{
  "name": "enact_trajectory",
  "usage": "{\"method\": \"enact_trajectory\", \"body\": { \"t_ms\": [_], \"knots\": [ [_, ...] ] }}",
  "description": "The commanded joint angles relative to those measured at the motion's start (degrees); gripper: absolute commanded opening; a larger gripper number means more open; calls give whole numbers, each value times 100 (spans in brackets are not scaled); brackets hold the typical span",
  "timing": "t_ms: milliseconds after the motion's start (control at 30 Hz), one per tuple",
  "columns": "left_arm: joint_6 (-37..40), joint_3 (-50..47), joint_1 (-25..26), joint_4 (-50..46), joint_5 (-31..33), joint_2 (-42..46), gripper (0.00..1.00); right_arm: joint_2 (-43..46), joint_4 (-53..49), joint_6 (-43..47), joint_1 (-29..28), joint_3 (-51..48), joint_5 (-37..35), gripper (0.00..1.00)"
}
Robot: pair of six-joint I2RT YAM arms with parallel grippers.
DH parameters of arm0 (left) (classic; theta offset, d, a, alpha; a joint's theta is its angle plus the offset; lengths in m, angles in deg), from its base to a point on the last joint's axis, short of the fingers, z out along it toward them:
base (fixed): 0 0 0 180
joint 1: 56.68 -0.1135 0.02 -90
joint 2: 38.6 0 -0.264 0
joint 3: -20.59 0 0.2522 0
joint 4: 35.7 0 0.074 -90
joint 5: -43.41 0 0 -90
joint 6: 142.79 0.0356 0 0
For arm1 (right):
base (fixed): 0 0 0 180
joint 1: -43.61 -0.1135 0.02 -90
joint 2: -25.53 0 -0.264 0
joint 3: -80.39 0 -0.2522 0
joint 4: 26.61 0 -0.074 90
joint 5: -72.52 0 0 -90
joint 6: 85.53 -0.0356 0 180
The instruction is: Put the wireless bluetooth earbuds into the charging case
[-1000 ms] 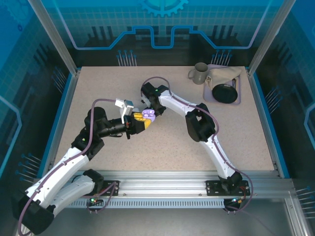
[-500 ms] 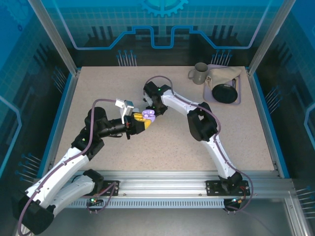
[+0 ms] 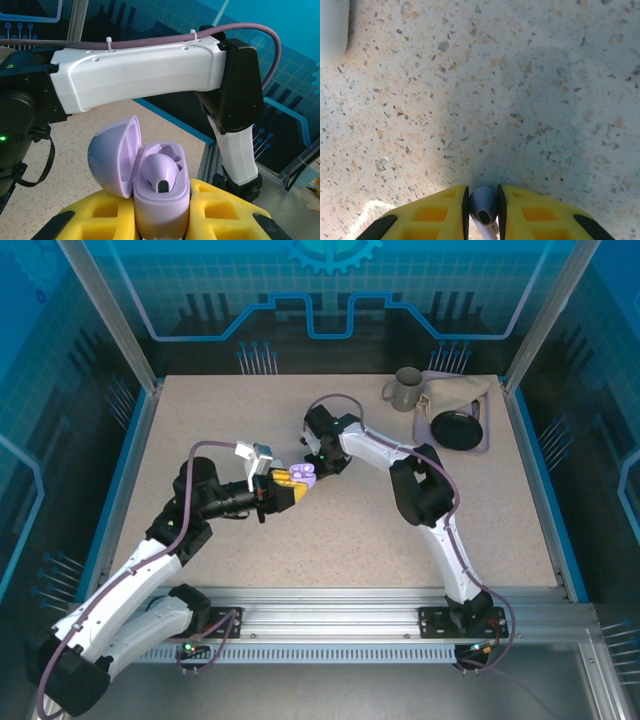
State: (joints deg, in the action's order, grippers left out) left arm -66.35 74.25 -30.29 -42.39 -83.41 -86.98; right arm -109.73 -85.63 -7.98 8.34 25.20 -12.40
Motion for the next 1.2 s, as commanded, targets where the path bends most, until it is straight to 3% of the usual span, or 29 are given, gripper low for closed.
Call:
{"method": "enact_trajectory", "body": {
  "t_ms": [0,733,1167],
  "knots": [
    [49,-26,-29,-4,111,-19,14,434,117,-170,155,-295,239,23],
    [-247,-412,-117,372,743,-486,15,2679,1698,-744,866,-2649,986,22],
    [-458,-501,-118,819,953,-742,15,4519,2418,-1189,883,-3569,1176,22]
  ]
}}
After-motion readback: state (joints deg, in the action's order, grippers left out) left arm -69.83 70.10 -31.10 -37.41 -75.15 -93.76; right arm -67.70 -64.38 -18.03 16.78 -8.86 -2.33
